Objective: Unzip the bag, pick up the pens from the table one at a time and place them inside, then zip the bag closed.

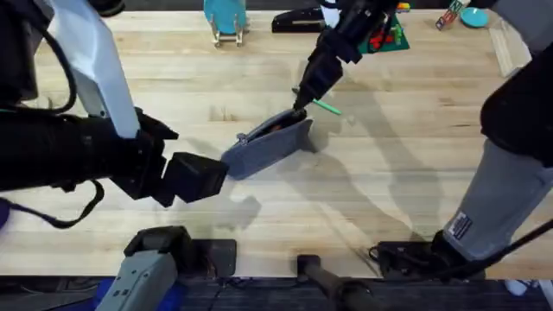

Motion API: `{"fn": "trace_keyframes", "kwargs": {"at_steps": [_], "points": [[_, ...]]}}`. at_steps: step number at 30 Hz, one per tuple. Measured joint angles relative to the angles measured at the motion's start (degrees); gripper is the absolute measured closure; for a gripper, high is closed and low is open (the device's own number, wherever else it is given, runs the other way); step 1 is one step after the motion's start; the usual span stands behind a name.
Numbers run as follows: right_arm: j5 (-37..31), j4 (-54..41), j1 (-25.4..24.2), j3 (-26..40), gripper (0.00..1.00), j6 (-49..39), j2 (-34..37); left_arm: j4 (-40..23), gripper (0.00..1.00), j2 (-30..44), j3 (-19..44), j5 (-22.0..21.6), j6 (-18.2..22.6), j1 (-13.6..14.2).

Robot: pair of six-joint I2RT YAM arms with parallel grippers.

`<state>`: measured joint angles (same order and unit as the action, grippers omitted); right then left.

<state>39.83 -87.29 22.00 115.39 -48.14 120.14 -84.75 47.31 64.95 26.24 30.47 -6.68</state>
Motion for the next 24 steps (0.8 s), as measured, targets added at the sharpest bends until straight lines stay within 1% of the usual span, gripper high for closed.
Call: {"fn": "trace_keyframes", "kwargs": {"at_steps": [5, 11, 14, 18, 19, 21, 24], "points": [[0.00, -0.03, 0.00, 0.02, 0.004, 4.09, -0.75, -0.04, 0.004, 0.00, 0.02, 0.02, -0.35, 0.00], [0.00, -0.85, 0.00, 0.07, 0.004, 11.02, -1.67, -0.07, 0.004, 0.00, 0.02, 0.02, -0.52, 0.00], [0.00, -0.85, 0.00, 0.09, 0.004, 12.55, -1.69, -0.09, 0.005, -0.02, 0.02, 0.02, -0.54, 0.00], [0.00, -0.87, 0.00, 0.09, 0.014, 11.72, -1.69, -0.09, 0.005, -0.02, 0.04, 0.02, -0.54, 0.00], [-0.02, -0.84, 0.00, 0.10, 0.105, 11.35, -1.69, -0.09, 0.005, -0.01, 0.04, 0.02, -0.54, 0.00], [-0.02, -0.99, 0.00, 0.60, 0.345, 10.84, -1.69, -0.11, 0.005, -0.02, 0.04, 0.02, -0.54, 0.00], [-0.32, -1.73, 0.00, 2.57, 0.624, 9.97, -1.69, -0.09, 0.005, -0.02, 0.04, 0.02, -0.54, 0.00]]}}
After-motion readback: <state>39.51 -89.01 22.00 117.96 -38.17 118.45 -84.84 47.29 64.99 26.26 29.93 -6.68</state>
